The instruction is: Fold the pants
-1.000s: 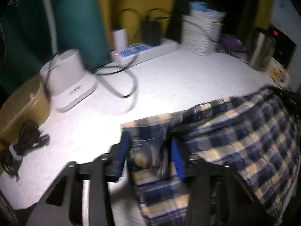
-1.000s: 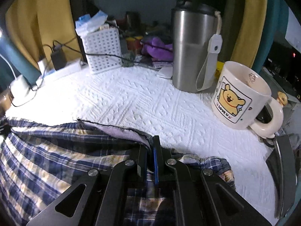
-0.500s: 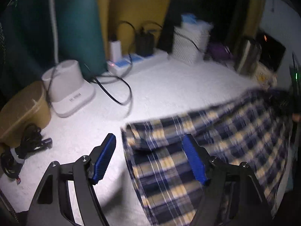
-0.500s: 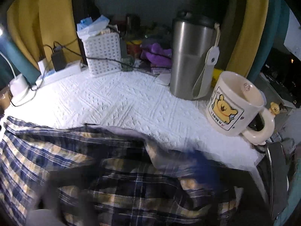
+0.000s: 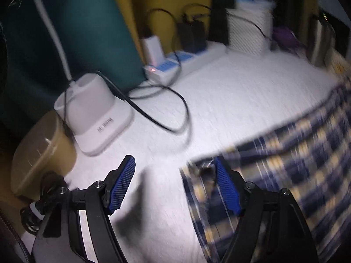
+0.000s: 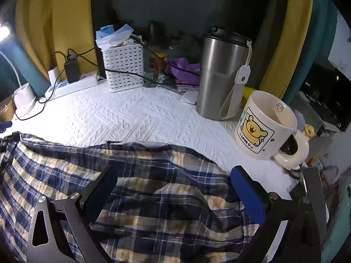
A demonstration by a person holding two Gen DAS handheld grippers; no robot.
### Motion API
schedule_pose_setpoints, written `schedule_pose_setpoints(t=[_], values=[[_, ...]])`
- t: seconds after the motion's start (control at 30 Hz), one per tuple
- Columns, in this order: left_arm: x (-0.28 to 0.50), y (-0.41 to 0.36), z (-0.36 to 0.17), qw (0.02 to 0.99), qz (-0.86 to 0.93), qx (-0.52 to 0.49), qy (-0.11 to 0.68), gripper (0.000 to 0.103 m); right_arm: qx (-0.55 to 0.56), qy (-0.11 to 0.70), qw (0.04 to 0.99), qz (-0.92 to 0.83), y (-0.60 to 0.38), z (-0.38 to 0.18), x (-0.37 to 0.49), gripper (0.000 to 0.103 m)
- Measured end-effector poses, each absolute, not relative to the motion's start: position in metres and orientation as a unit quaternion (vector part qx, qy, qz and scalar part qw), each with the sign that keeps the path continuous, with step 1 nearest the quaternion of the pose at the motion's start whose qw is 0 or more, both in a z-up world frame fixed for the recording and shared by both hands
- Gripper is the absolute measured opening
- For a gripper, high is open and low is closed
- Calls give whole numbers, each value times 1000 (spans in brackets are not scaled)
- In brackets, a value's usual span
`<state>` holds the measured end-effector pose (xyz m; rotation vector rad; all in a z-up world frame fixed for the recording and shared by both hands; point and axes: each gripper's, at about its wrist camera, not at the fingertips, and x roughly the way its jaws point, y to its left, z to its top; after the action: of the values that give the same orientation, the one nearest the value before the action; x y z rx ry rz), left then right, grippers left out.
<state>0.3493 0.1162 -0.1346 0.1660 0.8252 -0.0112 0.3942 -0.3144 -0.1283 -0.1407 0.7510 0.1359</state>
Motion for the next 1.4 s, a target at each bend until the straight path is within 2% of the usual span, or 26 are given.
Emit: schedule_pose_setpoints(t=[0.2,0.5,0.7,0.97,1.07,1.13,1.4], values=[[329,134,-106,930,6,30,366,74,-63,352,930,83,-308,-119,387,103],[248,123,-127,901,-50,-8,432,74,-127,360,898,220,-190,-138,376,103],[196,118,-133,890,-90,-46,446,72,-164,378,884,221,-144,-156,393,103],[163,108,-136,880,-116,-65,455,32,-130,375,892,219,-157,-147,356,103],[154,102,-139,881,-119,-60,454,23,-120,381,890,220,-168,-149,332,103],[148,98,-143,881,-123,-55,454,9,-126,384,887,225,-171,-152,318,103],[121,102,-139,897,-91,-40,430,5,-136,407,869,244,-170,-177,268,103]])
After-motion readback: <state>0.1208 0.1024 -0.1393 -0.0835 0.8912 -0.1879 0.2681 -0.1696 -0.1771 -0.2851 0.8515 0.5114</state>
